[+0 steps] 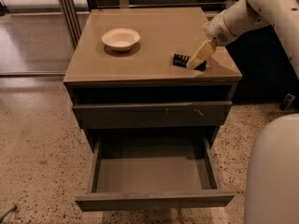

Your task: Place rxbar chocolate into middle drawer

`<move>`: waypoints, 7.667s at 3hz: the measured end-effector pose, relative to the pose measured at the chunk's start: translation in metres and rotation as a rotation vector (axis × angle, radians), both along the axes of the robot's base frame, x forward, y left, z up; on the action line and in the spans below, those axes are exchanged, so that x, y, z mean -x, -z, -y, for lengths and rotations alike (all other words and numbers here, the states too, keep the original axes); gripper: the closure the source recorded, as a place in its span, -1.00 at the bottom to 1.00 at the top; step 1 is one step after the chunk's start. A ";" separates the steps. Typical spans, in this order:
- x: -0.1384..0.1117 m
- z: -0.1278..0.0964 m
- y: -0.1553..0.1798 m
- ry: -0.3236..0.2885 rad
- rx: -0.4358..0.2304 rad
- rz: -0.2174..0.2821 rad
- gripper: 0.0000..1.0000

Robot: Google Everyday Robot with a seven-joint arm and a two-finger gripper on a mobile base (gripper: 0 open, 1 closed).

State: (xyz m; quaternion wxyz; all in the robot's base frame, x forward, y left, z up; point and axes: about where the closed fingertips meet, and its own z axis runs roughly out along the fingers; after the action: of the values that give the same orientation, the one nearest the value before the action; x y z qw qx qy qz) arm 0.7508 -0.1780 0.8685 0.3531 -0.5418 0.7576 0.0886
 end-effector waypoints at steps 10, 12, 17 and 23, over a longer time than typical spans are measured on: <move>-0.018 0.006 0.054 0.048 -0.088 -0.149 -0.38; -0.015 0.005 0.054 0.066 -0.090 -0.211 0.43; 0.014 -0.018 0.040 0.009 -0.022 -0.323 1.00; 0.145 -0.048 -0.018 -0.192 -0.019 -0.163 1.00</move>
Offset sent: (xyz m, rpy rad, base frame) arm -0.0039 -0.0132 0.0001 0.0138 -0.0017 -0.0503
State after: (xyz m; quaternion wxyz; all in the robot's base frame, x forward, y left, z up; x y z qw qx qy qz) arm 0.6061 -0.1299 0.8860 0.2851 -0.5994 0.7277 0.1728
